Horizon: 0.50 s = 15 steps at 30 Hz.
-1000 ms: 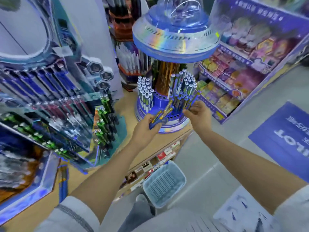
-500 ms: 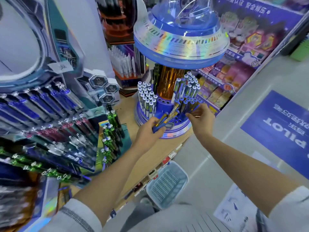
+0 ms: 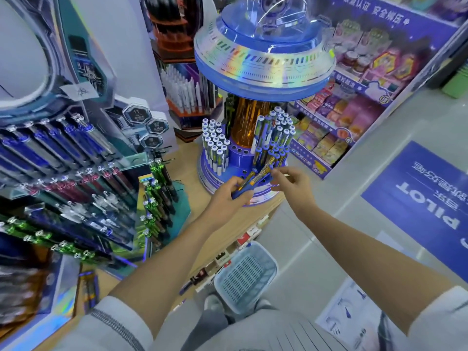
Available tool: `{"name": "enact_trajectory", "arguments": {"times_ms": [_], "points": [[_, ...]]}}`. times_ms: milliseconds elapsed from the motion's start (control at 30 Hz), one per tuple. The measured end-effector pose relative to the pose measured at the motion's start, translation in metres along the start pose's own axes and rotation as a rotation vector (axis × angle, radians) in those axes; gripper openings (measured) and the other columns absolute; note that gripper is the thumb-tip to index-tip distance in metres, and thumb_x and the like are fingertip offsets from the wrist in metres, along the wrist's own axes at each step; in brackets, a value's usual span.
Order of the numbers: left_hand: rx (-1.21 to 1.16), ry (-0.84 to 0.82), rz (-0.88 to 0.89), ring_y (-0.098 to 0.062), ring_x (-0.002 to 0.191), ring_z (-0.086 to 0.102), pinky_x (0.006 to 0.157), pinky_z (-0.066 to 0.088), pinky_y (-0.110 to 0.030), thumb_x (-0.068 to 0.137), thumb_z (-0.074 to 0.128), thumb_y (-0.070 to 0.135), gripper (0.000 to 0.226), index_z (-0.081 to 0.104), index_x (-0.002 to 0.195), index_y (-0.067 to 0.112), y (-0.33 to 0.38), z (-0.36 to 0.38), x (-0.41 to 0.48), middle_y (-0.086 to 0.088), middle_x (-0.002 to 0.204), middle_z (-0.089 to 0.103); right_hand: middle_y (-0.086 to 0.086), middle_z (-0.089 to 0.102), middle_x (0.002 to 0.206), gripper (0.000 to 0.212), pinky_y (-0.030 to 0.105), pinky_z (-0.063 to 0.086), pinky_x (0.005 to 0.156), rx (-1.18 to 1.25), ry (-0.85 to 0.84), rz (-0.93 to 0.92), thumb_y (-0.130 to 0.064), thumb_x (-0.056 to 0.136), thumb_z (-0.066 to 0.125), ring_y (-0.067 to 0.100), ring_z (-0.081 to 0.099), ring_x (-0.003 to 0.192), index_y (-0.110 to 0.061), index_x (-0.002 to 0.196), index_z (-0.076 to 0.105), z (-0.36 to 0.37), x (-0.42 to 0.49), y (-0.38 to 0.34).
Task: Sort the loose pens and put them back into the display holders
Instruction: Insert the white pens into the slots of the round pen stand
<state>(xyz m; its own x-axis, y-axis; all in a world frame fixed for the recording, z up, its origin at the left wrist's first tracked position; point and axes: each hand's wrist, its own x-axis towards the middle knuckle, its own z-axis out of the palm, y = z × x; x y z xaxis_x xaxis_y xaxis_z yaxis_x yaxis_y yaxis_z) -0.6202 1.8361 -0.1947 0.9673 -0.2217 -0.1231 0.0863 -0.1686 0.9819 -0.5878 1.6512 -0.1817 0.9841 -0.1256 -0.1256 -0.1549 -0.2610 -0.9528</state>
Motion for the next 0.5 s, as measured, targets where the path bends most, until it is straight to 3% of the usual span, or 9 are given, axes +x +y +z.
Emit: {"name": "enact_trajectory", "arguments": {"times_ms": [167, 267, 367, 500], "points": [[0.009, -0.017, 0.001, -0.010, 0.075, 0.058, 0.077, 0.046, -0.027, 0.095, 0.058, 0.018, 0.013, 0.057, 0.105, 0.008, 0.006, 0.013, 0.002, 0.004, 0.077, 0.060, -0.002, 0.046, 0.115, 0.005, 0.029, 0.055, 0.080, 0.051, -0.209, 0.023, -0.014, 0.087, 0.069, 0.011, 0.058, 0.093, -0.019, 0.084, 0.068, -0.008, -0.009, -0.006], [0.026, -0.027, 0.007, -0.010, 0.077, 0.058, 0.075, 0.045, -0.027, 0.095, 0.058, 0.020, 0.012, 0.057, 0.103, 0.011, 0.008, 0.017, 0.004, 0.002, 0.080, 0.060, -0.002, 0.046, 0.112, 0.011, 0.027, 0.053, 0.079, 0.049, -0.201, 0.034, -0.014, 0.087, 0.070, 0.012, 0.055, 0.098, -0.018, 0.076, 0.067, -0.012, -0.009, -0.008], [0.057, 0.043, 0.000, -0.013, 0.073, 0.050, 0.069, 0.040, -0.030, 0.094, 0.059, 0.026, 0.007, 0.056, 0.094, 0.020, 0.007, 0.017, 0.008, 0.002, 0.079, 0.052, 0.005, 0.058, 0.092, 0.012, 0.023, 0.049, 0.068, 0.062, -0.066, -0.025, -0.015, 0.089, 0.067, 0.012, 0.057, 0.079, -0.020, 0.078, 0.064, -0.012, -0.011, -0.014], [0.066, 0.145, -0.026, -0.020, 0.069, 0.050, 0.067, 0.040, -0.036, 0.091, 0.061, 0.034, 0.021, 0.059, 0.091, 0.014, 0.010, 0.015, 0.010, -0.006, 0.075, 0.053, 0.005, 0.060, 0.069, 0.021, 0.014, 0.047, 0.056, 0.067, 0.042, -0.151, -0.008, 0.096, 0.055, 0.003, 0.057, 0.053, -0.021, 0.079, 0.056, -0.010, -0.017, -0.030]]}}
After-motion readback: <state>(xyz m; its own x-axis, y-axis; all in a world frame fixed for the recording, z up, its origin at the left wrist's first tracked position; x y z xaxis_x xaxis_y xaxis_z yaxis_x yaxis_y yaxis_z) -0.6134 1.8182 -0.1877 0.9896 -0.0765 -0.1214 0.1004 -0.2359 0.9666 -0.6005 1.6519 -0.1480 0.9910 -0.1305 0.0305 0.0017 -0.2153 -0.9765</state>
